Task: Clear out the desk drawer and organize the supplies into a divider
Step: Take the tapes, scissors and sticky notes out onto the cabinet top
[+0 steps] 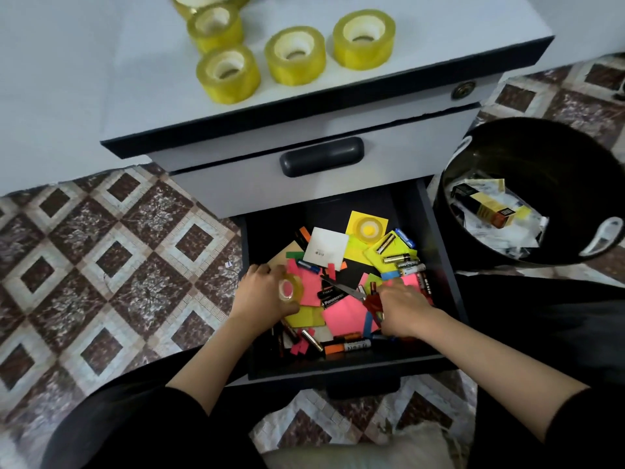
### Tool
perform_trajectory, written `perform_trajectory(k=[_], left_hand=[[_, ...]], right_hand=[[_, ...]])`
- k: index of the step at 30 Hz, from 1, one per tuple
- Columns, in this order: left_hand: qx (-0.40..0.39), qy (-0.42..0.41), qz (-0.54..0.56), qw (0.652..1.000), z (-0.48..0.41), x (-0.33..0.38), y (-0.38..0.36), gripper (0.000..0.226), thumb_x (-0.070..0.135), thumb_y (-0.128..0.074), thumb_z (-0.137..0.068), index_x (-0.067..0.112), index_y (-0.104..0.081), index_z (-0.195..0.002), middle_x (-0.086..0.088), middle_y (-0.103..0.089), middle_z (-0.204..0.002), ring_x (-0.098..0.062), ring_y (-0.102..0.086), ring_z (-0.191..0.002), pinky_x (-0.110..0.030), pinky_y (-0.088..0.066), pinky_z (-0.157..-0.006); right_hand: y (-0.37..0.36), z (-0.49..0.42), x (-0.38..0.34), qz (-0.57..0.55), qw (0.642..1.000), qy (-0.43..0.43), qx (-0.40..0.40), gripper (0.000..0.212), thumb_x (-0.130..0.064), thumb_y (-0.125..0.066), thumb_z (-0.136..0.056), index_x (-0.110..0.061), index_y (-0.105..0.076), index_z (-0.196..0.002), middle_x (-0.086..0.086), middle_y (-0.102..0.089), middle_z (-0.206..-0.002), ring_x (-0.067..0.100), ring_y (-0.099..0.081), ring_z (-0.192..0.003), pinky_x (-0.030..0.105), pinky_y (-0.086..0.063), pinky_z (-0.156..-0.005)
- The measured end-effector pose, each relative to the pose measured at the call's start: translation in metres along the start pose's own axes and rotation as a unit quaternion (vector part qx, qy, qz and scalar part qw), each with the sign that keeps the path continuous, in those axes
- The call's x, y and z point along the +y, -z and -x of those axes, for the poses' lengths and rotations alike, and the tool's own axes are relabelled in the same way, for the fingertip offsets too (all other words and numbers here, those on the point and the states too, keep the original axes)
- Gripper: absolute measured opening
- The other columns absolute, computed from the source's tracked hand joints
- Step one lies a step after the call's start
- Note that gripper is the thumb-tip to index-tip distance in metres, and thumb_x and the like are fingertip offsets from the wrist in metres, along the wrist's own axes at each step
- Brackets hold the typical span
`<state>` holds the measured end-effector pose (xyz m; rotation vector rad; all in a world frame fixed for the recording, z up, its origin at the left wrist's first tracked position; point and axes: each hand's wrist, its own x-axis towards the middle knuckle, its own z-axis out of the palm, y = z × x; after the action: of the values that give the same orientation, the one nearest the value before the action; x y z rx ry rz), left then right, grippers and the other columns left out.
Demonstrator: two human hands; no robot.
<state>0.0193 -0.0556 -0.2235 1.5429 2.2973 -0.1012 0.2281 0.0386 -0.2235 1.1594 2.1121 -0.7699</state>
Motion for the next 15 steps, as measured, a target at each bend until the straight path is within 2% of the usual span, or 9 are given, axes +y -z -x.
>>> perform_trajectory(k=[3, 5, 7, 10, 13, 15], left_hand=[[0.049, 0.008, 0.093, 0.994, 0.013, 0.005, 0.025, 0.067, 0.035, -0.075, -0.067, 0.011, -0.055, -0.125, -0.012, -0.058, -0.107, -0.028, -0.052, -0.106, -0.031, -0.044, -0.083], [0.070, 0.010, 0.124, 0.990, 0.023, 0.010, 0.041, 0.065, 0.035, -0.075, -0.068, 0.014, -0.054, -0.126, -0.010, -0.057, -0.108, -0.026, -0.052, -0.106, -0.029, -0.044, -0.084], [0.103, -0.001, 0.148, 0.984, 0.036, 0.013, 0.059, 0.060, 0.038, -0.074, -0.071, 0.015, -0.056, -0.124, -0.007, -0.058, -0.105, -0.023, -0.053, -0.103, -0.025, -0.042, -0.080], [0.148, -0.006, 0.175, 0.973, 0.053, 0.019, 0.089, 0.050, 0.036, -0.072, -0.074, 0.012, -0.062, -0.117, -0.002, -0.061, -0.095, -0.013, -0.053, -0.086, -0.017, -0.035, -0.068], [0.195, 0.006, 0.197, 0.961, 0.071, 0.020, 0.126, 0.049, 0.033, -0.073, -0.073, 0.012, -0.062, -0.116, 0.002, -0.062, -0.085, -0.010, -0.053, -0.075, -0.015, -0.034, -0.062], [0.220, 0.014, 0.212, 0.952, 0.075, 0.018, 0.146, 0.050, 0.034, -0.074, -0.072, 0.014, -0.059, -0.114, 0.009, -0.059, -0.076, -0.009, -0.055, -0.070, -0.014, -0.035, -0.058]], right_hand=[[0.008, 0.015, -0.002, -0.059, 0.998, 0.006, 0.024, 0.044, -0.031, -0.074, -0.075, -0.008, -0.054, -0.107, 0.008, -0.051, -0.109, 0.026, -0.055, -0.104, 0.027, -0.044, -0.074], [0.015, 0.028, -0.002, -0.133, 0.990, 0.018, 0.051, 0.034, -0.033, -0.078, -0.069, -0.012, -0.054, -0.079, -0.001, -0.051, -0.080, 0.020, -0.056, -0.083, 0.023, -0.037, -0.054], [0.025, 0.045, -0.006, -0.203, 0.975, 0.025, 0.091, 0.035, -0.032, -0.081, -0.066, -0.014, -0.051, -0.069, -0.006, -0.049, -0.066, 0.011, -0.052, -0.064, 0.020, -0.030, -0.045], [0.044, 0.072, -0.015, -0.264, 0.953, 0.050, 0.140, 0.032, -0.037, -0.081, -0.066, -0.015, -0.062, -0.079, -0.007, -0.056, -0.068, 0.005, -0.054, -0.062, 0.018, -0.039, -0.049], [0.070, 0.110, -0.027, -0.323, 0.925, 0.088, 0.178, 0.033, -0.034, -0.082, -0.067, -0.018, -0.059, -0.084, -0.005, -0.062, -0.077, 0.015, -0.067, -0.074, 0.031, -0.055, -0.065], [0.090, 0.130, -0.032, -0.329, 0.918, 0.108, 0.193, 0.035, -0.033, -0.081, -0.069, -0.014, -0.063, -0.092, 0.002, -0.067, -0.088, 0.021, -0.068, -0.083, 0.029, -0.056, -0.070]])
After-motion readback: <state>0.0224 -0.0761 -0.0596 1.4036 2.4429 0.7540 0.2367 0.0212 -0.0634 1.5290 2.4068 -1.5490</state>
